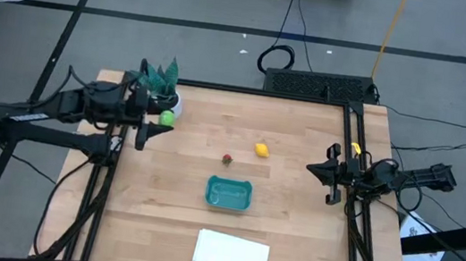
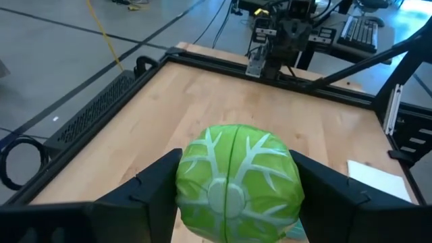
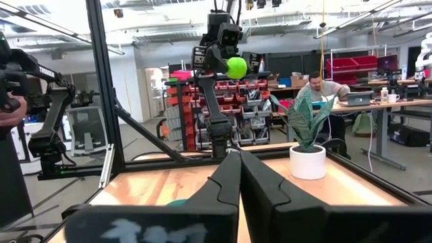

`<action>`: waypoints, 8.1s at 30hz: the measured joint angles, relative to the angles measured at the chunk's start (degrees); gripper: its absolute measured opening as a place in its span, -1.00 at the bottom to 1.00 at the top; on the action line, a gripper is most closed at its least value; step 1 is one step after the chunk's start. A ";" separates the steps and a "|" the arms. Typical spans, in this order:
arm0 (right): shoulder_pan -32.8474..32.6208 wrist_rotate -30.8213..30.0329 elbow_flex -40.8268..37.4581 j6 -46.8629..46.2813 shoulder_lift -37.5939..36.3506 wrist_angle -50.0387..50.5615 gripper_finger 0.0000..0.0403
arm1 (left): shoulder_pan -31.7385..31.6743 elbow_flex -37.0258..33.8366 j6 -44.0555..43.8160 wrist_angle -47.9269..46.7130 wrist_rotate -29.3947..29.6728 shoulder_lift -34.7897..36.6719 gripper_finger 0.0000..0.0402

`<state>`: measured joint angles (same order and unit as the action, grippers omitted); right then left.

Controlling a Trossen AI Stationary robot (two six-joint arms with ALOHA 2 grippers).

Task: Pick and placing Produce into tupperware
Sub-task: Put the cabbage into the blue bin, then put the lemon into the blue bin

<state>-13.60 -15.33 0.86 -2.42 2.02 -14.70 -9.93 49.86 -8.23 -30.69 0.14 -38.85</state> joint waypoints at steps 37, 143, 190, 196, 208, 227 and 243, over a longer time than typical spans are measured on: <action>0.00 0.00 0.00 -0.08 0.00 -0.29 -1.00 | 0.00 -5.19 -4.87 27.55 -13.07 -17.27 0.18; 0.01 0.24 0.00 -0.99 0.76 0.81 -1.00 | 10.46 36.95 41.58 -15.80 -19.56 -77.63 0.18; 0.02 0.20 -0.02 -0.37 0.83 0.83 -1.00 | 12.37 36.99 51.74 -15.48 -16.85 -79.91 0.18; 0.00 0.20 0.00 -0.37 0.84 0.82 -1.00 | 12.29 36.99 53.40 -14.65 -16.57 -80.03 0.18; 0.04 0.13 0.00 -0.37 1.68 0.22 -1.00 | 12.22 37.22 53.16 -14.32 -13.62 -82.79 0.18; 0.04 0.15 -0.02 -0.37 1.90 -0.31 -1.00 | 12.33 38.15 49.53 -14.89 -13.45 -82.98 0.46; 0.04 0.20 0.00 -0.59 1.90 -0.24 -1.00 | 13.10 52.81 47.26 -33.01 -7.34 -83.05 0.48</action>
<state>-13.56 -15.14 0.86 -3.01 3.92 -14.94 3.16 102.67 39.03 -63.71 -7.20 -121.90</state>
